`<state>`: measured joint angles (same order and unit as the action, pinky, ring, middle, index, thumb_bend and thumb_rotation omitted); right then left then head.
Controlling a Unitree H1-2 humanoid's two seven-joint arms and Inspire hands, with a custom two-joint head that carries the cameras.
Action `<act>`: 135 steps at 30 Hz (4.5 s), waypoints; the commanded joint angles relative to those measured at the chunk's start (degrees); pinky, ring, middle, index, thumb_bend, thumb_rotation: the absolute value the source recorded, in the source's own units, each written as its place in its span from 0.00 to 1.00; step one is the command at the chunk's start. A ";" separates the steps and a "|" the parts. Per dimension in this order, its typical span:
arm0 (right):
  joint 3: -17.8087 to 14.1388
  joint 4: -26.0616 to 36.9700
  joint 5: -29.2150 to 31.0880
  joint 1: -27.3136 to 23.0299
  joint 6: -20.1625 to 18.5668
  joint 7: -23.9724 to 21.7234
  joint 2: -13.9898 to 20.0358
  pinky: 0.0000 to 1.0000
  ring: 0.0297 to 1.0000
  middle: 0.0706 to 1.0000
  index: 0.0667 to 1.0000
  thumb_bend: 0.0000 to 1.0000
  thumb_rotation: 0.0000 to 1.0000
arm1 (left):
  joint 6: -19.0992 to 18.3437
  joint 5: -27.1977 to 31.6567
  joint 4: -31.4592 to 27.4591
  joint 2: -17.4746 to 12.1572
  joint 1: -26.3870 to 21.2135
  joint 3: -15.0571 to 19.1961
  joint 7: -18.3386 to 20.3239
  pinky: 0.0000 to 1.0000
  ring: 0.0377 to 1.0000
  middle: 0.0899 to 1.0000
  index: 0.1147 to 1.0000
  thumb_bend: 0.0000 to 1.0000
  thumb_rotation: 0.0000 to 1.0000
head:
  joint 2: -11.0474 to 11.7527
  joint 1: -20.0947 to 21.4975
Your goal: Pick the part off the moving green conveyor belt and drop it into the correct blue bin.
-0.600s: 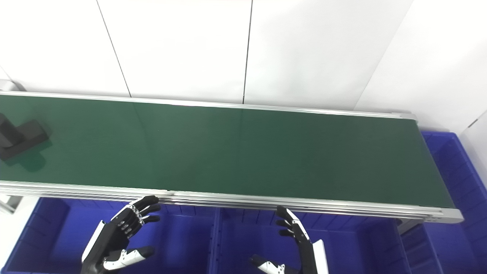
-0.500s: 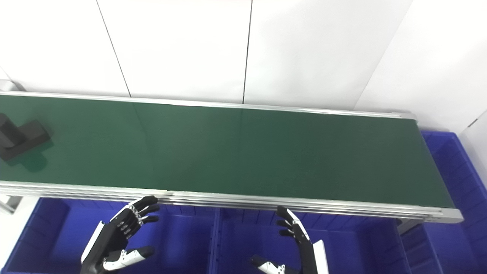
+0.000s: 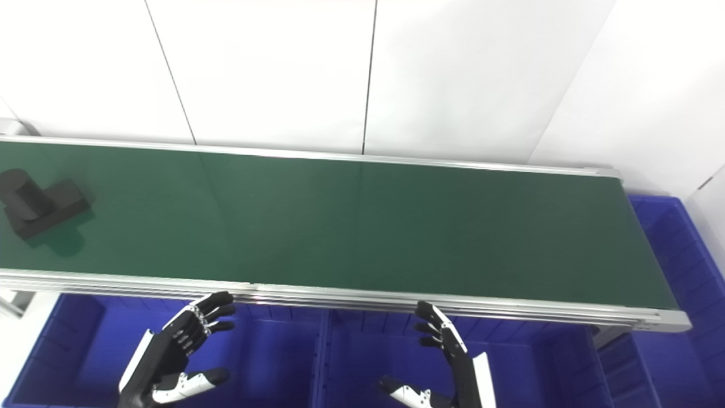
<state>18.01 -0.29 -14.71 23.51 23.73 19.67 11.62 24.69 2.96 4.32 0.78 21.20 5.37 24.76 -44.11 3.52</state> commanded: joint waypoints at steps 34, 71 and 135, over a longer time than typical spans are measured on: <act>-6.50 13.42 3.95 -2.92 3.19 -1.50 7.36 0.78 0.80 0.83 0.86 0.71 0.36 | 2.23 -10.57 -0.65 -2.10 -1.63 -20.68 -26.10 0.70 0.76 0.78 0.74 0.98 0.35 | 7.34 -25.43; -10.19 14.13 -3.52 -20.76 -4.18 -14.49 3.03 0.72 0.79 0.82 0.86 0.83 0.53 | 2.24 -11.81 8.37 -13.13 -9.40 -40.15 -53.08 0.65 0.73 0.74 0.71 1.00 0.36 | 15.55 -18.97; -5.36 4.77 -10.24 -45.16 -17.31 -27.95 -4.98 0.69 0.77 0.83 0.86 0.86 0.55 | 2.24 -10.00 2.23 -17.78 -5.79 -41.22 -55.40 0.65 0.72 0.73 0.71 1.00 0.45 | 11.11 -13.83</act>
<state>12.36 4.12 -24.71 -18.79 6.70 -8.43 7.54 25.31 -6.32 8.53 -16.20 15.55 -36.09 -30.36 -32.95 -10.29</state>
